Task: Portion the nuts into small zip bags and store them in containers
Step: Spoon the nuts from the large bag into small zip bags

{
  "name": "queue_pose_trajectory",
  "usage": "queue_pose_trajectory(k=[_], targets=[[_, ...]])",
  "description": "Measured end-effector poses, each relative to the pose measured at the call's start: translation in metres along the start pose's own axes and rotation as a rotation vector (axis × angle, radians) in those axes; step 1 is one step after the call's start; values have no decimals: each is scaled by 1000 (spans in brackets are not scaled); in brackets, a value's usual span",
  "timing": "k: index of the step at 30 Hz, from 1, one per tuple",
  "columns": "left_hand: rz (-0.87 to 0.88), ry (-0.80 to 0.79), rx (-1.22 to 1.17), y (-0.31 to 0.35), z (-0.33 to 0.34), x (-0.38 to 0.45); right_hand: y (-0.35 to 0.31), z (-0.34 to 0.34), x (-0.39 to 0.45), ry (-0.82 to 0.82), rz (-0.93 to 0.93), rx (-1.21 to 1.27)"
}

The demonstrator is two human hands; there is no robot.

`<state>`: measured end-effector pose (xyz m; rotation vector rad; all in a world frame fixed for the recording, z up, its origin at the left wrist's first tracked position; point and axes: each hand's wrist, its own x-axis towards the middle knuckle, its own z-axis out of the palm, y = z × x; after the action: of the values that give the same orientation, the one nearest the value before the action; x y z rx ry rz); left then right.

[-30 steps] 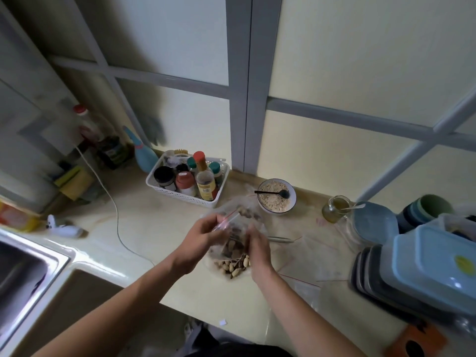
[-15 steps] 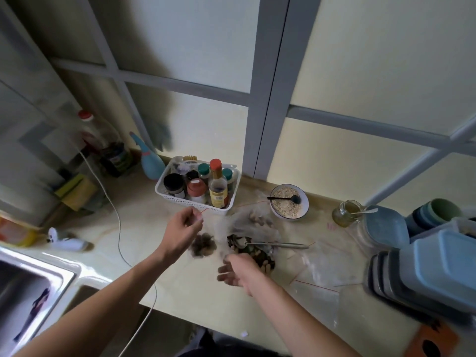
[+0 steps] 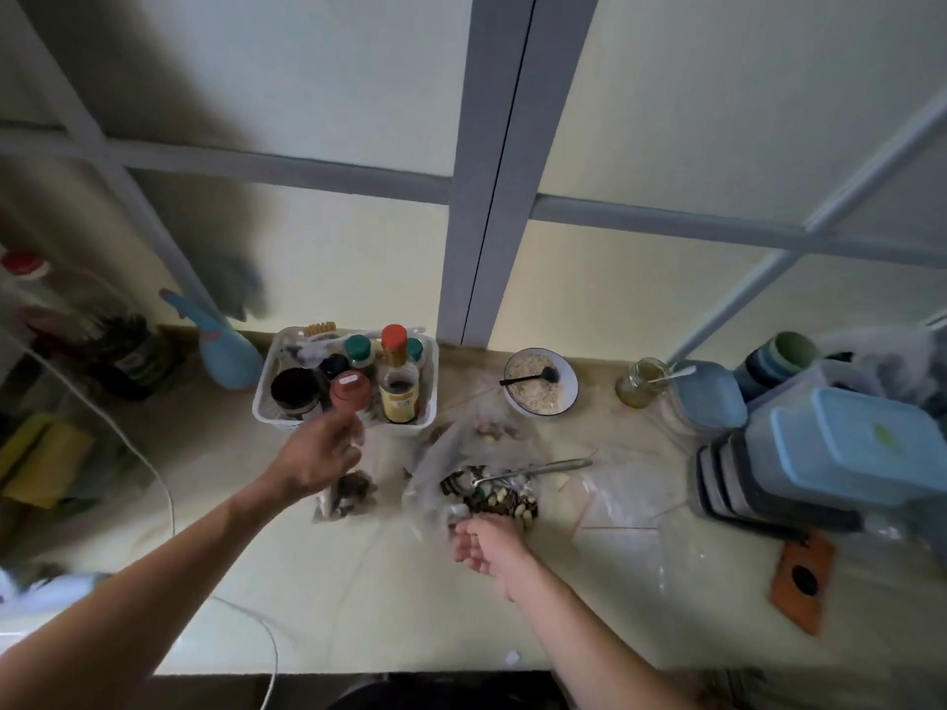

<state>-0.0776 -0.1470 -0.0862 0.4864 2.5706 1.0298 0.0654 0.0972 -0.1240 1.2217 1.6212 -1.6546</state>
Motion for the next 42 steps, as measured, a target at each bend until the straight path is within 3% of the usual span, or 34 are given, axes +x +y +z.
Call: queue_pose_trajectory(k=[4,8,11,14,21,24,26,29,32,36,39,42], targets=[[15,274,200,-14,14,7,8,-4,3,106,-3,82],[-65,370,337,-10,25,15,9,-5,4,126,20,124],[-163,451,308,1,36,16,7,-6,6,131,14,153],[5,482,360,22,55,8,6,-10,9,130,2,173],[531,292,553,87,123,-6,14,-57,14,244,-85,175],[705,107,553,107,151,-6,22,-108,16,419,-166,-131],[609,-61,469,124,171,-9,34,-147,20,559,-195,-357],[182,-289,356,143,203,-14,63,-197,27,686,-136,-675],[-24,-400,291,143,233,-13,85,-231,37,639,-77,-716],[-154,-334,197,161,256,-16,88,-255,44,597,-240,-557],[-117,-192,110,176,263,-14,77,-264,49,377,-513,-515],[1,-117,70,180,262,-12,48,-267,34,7,-590,-562]])
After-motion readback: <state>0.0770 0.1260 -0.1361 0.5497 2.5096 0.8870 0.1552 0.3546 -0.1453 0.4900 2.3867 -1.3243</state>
